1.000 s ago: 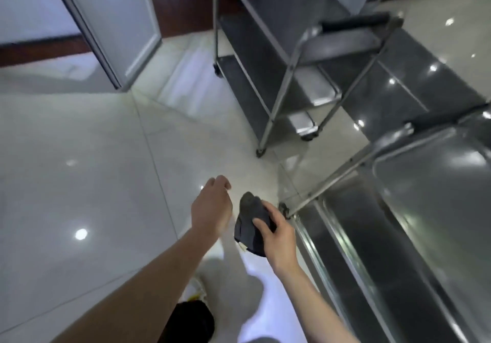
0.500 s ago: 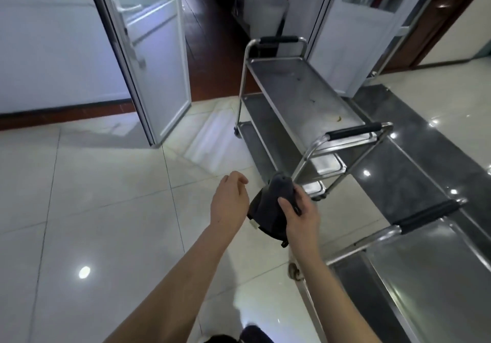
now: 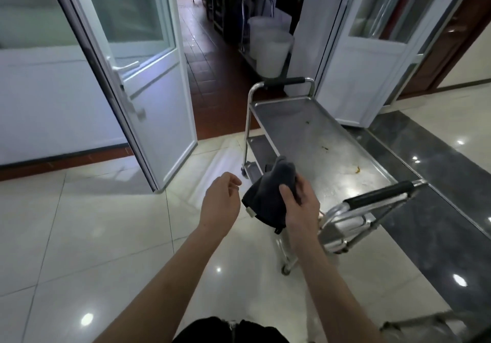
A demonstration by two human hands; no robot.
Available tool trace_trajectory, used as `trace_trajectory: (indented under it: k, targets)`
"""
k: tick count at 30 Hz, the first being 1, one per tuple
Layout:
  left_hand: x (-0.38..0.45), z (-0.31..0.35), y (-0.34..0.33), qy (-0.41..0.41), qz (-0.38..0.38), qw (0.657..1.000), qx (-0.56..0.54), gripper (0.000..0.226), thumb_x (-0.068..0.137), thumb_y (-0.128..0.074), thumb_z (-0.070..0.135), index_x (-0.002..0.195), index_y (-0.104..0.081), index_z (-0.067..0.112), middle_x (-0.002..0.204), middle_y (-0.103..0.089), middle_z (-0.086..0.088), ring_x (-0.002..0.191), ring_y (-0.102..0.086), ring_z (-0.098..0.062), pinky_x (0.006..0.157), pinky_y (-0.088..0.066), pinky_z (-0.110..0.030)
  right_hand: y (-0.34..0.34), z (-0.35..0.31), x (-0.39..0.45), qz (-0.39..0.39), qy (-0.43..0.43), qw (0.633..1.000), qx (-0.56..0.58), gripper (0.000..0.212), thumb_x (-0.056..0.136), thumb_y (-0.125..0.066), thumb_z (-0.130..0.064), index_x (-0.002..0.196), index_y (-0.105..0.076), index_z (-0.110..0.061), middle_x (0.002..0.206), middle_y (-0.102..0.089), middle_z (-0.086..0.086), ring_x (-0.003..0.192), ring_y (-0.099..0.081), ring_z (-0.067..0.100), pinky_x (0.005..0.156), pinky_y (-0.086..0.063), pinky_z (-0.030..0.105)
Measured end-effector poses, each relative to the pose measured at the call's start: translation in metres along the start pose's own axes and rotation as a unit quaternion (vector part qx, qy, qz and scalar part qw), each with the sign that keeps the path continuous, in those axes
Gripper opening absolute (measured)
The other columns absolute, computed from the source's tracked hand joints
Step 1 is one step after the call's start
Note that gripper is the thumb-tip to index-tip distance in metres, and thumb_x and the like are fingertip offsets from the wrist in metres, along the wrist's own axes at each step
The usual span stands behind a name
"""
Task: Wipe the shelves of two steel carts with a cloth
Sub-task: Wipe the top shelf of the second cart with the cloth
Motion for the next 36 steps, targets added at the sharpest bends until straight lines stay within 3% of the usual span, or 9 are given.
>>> trace_trajectory:
  k: [5,8,13,19,25,30,33,36]
  targets:
    - [0.070,0.020,-0.022,-0.030,0.007,0.999,-0.030,0.025,0.104,-0.042,0.014,0.105,-0.064,0.025,0.102,-0.068,0.012,0.094,-0.063,-0.005,0.085,-0.052,-0.025,-0.022,0.001,0.079,-0.004,0.002,1.000,0.010,0.037,0.099,-0.067,-0.006,0.131,-0.066,-0.025,0.114,-0.073,-0.027,0.112,-0.066,-0.005,0.091,-0.051,0.012]
    - [0.110,0.022,-0.034,-0.034,-0.007,0.999,-0.038,0.021,0.104,-0.045,0.022,0.102,-0.064,0.029,0.096,-0.067,0.017,0.086,-0.063,-0.003,0.078,-0.052,-0.024,-0.035,0.010,0.119,0.008,-0.008,1.000,0.018,0.038,0.100,-0.065,-0.006,0.128,-0.067,-0.032,0.116,-0.074,-0.022,0.112,-0.068,0.000,0.096,-0.054,0.021]
    - [0.190,0.017,-0.050,-0.035,-0.034,0.997,-0.054,0.018,0.104,-0.047,0.024,0.112,-0.063,0.028,0.103,-0.065,0.015,0.094,-0.061,0.000,0.079,-0.048,-0.016,-0.066,0.038,0.188,0.062,-0.074,0.987,0.132,0.035,0.103,-0.064,-0.008,0.128,-0.067,-0.032,0.126,-0.075,-0.008,0.122,-0.068,0.015,0.109,-0.052,0.047]
    - [0.309,0.006,-0.057,-0.054,-0.077,0.995,-0.042,0.017,0.105,-0.045,0.023,0.117,-0.057,0.028,0.107,-0.062,0.012,0.092,-0.059,0.000,0.074,-0.044,-0.012,-0.110,0.075,0.275,0.108,-0.171,0.927,0.315,0.032,0.110,-0.052,-0.022,0.141,-0.061,-0.028,0.135,-0.071,0.007,0.126,-0.067,0.028,0.106,-0.053,0.052]
    - [0.423,0.009,-0.061,-0.084,-0.141,0.986,-0.023,0.018,0.106,-0.042,0.021,0.116,-0.057,0.025,0.105,-0.063,0.012,0.090,-0.059,0.001,0.070,-0.042,-0.013,-0.150,0.102,0.348,0.141,-0.214,0.880,0.399,0.041,0.113,-0.040,-0.034,0.151,-0.051,-0.026,0.140,-0.065,0.013,0.111,-0.073,0.027,0.075,-0.062,0.042]
    - [0.489,0.001,-0.087,-0.090,-0.208,0.974,-0.022,0.019,0.104,-0.042,0.022,0.111,-0.057,0.031,0.106,-0.066,0.009,0.090,-0.066,-0.011,0.079,-0.056,-0.032,-0.164,0.128,0.385,0.249,-0.226,0.860,0.384,0.035,0.112,-0.042,-0.033,0.141,-0.060,-0.023,0.137,-0.069,0.013,0.114,-0.073,0.026,0.086,-0.059,0.041]
    - [0.517,0.004,-0.105,-0.092,-0.245,0.965,-0.024,0.021,0.103,-0.041,0.022,0.110,-0.057,0.033,0.105,-0.063,0.012,0.090,-0.065,-0.008,0.080,-0.060,-0.040,-0.155,0.146,0.406,0.314,-0.211,0.854,0.357,0.029,0.111,-0.049,-0.030,0.136,-0.061,-0.022,0.135,-0.070,0.013,0.122,-0.068,0.031,0.106,-0.052,0.053]
    - [0.552,0.012,-0.129,-0.107,-0.273,0.956,-0.010,0.022,0.103,-0.041,0.020,0.110,-0.058,0.031,0.104,-0.064,0.009,0.090,-0.063,-0.008,0.081,-0.060,-0.040,-0.144,0.162,0.432,0.371,-0.209,0.842,0.332,0.026,0.108,-0.057,-0.025,0.134,-0.062,-0.022,0.126,-0.075,0.010,0.119,-0.070,0.033,0.105,-0.052,0.061]
Point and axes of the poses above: each hand's wrist, its own x-axis towards the middle knuckle, its own y-axis out of the back of the hand, z = x × y, the point moved 3 cm from there along x, towards the middle knuckle
